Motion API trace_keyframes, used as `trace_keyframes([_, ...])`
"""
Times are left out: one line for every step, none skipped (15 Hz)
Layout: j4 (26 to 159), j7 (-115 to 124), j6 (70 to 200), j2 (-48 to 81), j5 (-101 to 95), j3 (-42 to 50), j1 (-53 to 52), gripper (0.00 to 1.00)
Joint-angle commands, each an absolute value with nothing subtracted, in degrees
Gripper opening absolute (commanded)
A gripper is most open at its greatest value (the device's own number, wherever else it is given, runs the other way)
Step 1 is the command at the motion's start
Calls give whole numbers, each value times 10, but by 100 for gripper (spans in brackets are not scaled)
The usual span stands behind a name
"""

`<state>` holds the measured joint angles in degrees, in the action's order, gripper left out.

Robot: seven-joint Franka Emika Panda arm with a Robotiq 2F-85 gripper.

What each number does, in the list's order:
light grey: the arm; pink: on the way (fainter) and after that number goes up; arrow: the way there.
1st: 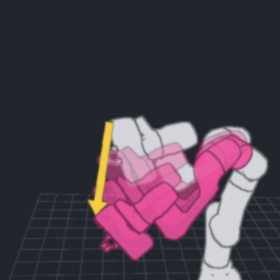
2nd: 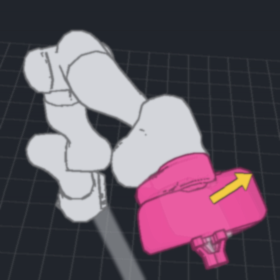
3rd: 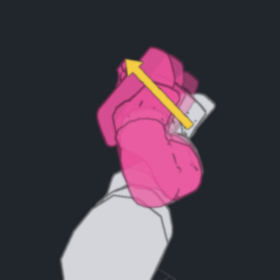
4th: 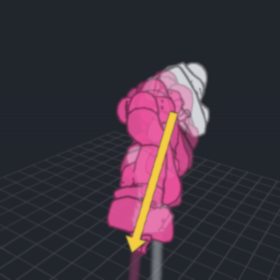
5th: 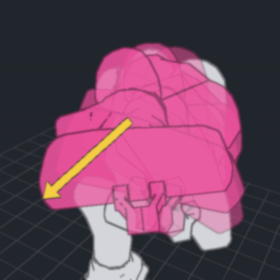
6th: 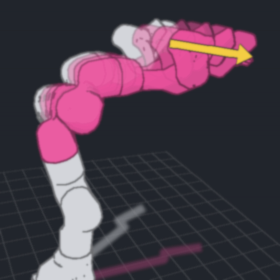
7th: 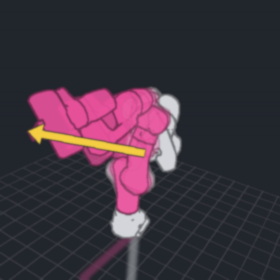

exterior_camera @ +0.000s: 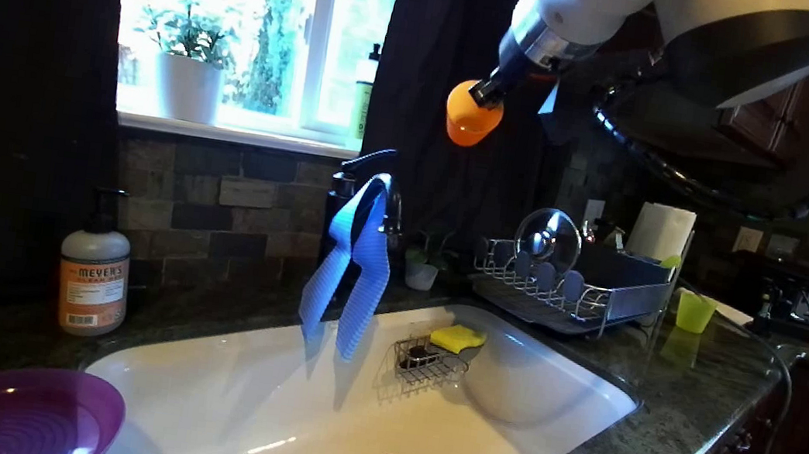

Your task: Put the orange cup on the pink plate

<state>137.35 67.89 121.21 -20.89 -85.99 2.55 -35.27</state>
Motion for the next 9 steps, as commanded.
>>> trace_keyframes([1398,627,1349,-232,-898,-11,-274,1])
trace_keyframes([1392,605,1395,-228,-901,-14,-254,1])
trace_keyframes([1386,585,1437,-218,-903,-15,-238,1])
trace_keyframes([1377,557,1474,-210,-901,-15,-224,1])
trace_keyframes([1367,526,1506,-198,-895,-18,-213,1])
trace_keyframes([1356,496,1534,-186,-889,-20,-203,1])
trace_keyframes([1343,464,1557,-171,-883,-25,-194,1])
trace_keyframes([1328,433,1568,-155,-885,0,-221,1])
trace_keyframes([1313,398,1583,-140,-876,-2,-220,1])
